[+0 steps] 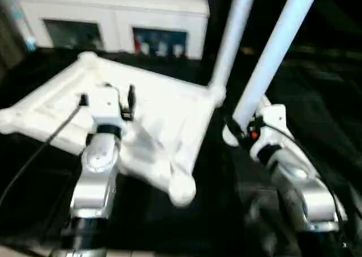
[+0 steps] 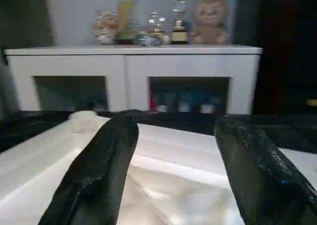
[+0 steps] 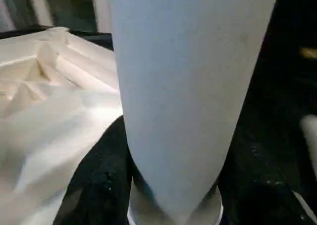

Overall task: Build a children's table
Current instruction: Pick table leg

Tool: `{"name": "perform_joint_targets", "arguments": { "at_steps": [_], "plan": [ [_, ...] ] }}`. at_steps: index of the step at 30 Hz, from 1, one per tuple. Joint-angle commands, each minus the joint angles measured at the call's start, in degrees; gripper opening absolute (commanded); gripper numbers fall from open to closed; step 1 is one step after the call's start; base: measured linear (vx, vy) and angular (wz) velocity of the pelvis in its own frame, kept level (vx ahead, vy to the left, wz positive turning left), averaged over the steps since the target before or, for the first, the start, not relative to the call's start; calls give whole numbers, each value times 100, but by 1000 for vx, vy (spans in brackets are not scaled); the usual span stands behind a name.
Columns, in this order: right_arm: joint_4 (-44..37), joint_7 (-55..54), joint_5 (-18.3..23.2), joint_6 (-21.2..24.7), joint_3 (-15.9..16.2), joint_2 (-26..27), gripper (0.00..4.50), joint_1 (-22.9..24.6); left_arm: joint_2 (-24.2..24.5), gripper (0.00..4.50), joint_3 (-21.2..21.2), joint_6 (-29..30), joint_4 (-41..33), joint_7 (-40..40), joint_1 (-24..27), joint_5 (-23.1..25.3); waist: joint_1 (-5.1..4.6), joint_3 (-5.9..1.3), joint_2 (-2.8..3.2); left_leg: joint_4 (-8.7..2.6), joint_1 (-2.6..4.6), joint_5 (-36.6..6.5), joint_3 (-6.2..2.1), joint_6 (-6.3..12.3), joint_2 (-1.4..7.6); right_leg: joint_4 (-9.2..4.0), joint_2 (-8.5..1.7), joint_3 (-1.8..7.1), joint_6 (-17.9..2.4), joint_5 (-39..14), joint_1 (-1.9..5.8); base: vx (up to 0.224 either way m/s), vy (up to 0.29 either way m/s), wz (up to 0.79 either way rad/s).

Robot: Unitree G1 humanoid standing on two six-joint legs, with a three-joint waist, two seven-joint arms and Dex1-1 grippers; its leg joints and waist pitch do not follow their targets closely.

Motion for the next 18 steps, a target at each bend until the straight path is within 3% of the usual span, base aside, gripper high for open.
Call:
{"name": "perform_joint_targets", "arguments": {
  "at_steps": [1,2,3,4,5,6,7,8,9,10,11,12,13,14,15,16,17,18],
  "plan": [
    [-132,134,97,30,102,12,192,-37,64,300,113,89,-9,-10,86,-46,410,-426,84,-437,-665,1959,-356,-107,798,88,-1097,649,-1864,7758,866,-32,-27,28],
    [-156,191,115,45,116,-23,192,-20,97,300,94,109,1,-77,120,-51,423,-418,196,-755,-617,2626,-301,-65,864,194,-716,382,-1558,7575,705,-166,-72,9],
    [-189,271,145,50,125,-65,192,7,137,300,87,145,23,-150,162,-51,369,-480,537,-880,-276,4091,-190,203,1033,236,-214,-167,-848,5522,283,-166,-72,9],
    [-197,295,164,56,120,-71,192,15,145,300,89,166,30,-167,173,-56,213,-490,600,-941,35,5218,-578,673,1882,317,-501,-142,-387,2091,-184,-128,-41,0],
    [-224,354,203,70,109,-102,192,44,192,300,69,213,42,-283,227,-76,259,-455,564,-972,13,5067,-544,750,1938,189,-680,-102,-315,1316,-216,0,0,0],
    [-234,369,204,82,106,-126,192,55,236,300,37,193,27,-409,285,-108,326,-388,497,-1043,-147,3552,-197,589,1632,-56,-680,-131,-385,932,-140,0,0,0],
    [-238,374,198,88,107,-142,192,60,265,300,14,174,15,-488,321,-128,361,-354,363,-1034,-231,1648,178,207,1197,-271,-664,-106,-720,694,-20,-41,55,28],
    [-237,382,205,87,99,-144,192,65,271,300,12,163,7,-512,346,-143,398,-319,300,-1087,-281,977,267,-3,1131,-361,-729,-67,-838,419,53,-57,33,18],
    [-232,392,223,80,79,-135,192,71,259,300,40,175,-1,-508,372,-185,438,-295,267,-1182,-250,171,334,-216,1157,-424,-746,-49,-883,-182,93,-57,33,18],
    [-227,361,256,119,37,-104,192,71,269,300,52,192,-27,-452,384,-150,420,-264,250,-1245,-231,-163,357,-279,1169,-462,-720,-68,-850,-586,85,-73,24,13],
    [-219,326,277,161,8,-76,192,67,275,300,58,189,-50,-410,393,-128,411,-236,289,-1328,-145,-849,380,-405,1199,-541,-719,-94,-739,-1442,13,-82,23,6],
    [-219,326,277,161,8,-76,192,67,275,300,58,189,-50,-410,393,-128,374,-223,295,-1367,-146,-1075,365,-463,1210,-557,-720,-100,-679,-1726,6,-82,23,6],
    [-184,229,177,173,69,-55,192,47,278,300,50,267,-67,-338,382,-75,286,-206,344,-1457,-133,-1647,287,-782,1245,-585,-648,-177,-447,-2192,-28,-88,31,-4],
    [-179,209,153,176,83,-52,192,44,279,300,47,277,-71,-326,380,-66,230,-199,349,-1496,-115,-1904,231,-934,1276,-576,-577,-221,-358,-2171,-35,-70,26,-8],
    [-172,187,137,179,108,-29,192,40,273,300,31,262,-79,-326,370,-63,151,-198,389,-1579,-46,-2410,82,-1140,1398,-561,-463,-309,-230,-1949,-38,-70,26,-8],
    [-171,180,146,182,129,-18,192,41,265,300,26,251,-89,-352,365,-63,61,-189,474,-1759,24,-2810,-114,-1163,1663,-437,-397,-422,-232,-1529,-41,0,0,0],
    [-188,176,169,190,157,-6,192,44,256,300,38,298,-100,-367,356,-51,21,-218,526,-1872,10,-2881,-217,-1134,1831,-278,-400,-495,-250,-1193,2,-50,-29,-1],
    [-188,176,169,190,157,-6,192,44,256,300,38,298,-100,-367,356,-51,-21,-242,534,-1998,-44,-2873,-291,-1045,1983,-73,-408,-568,-255,-837,53,-50,-29,-1]
  ]
}}
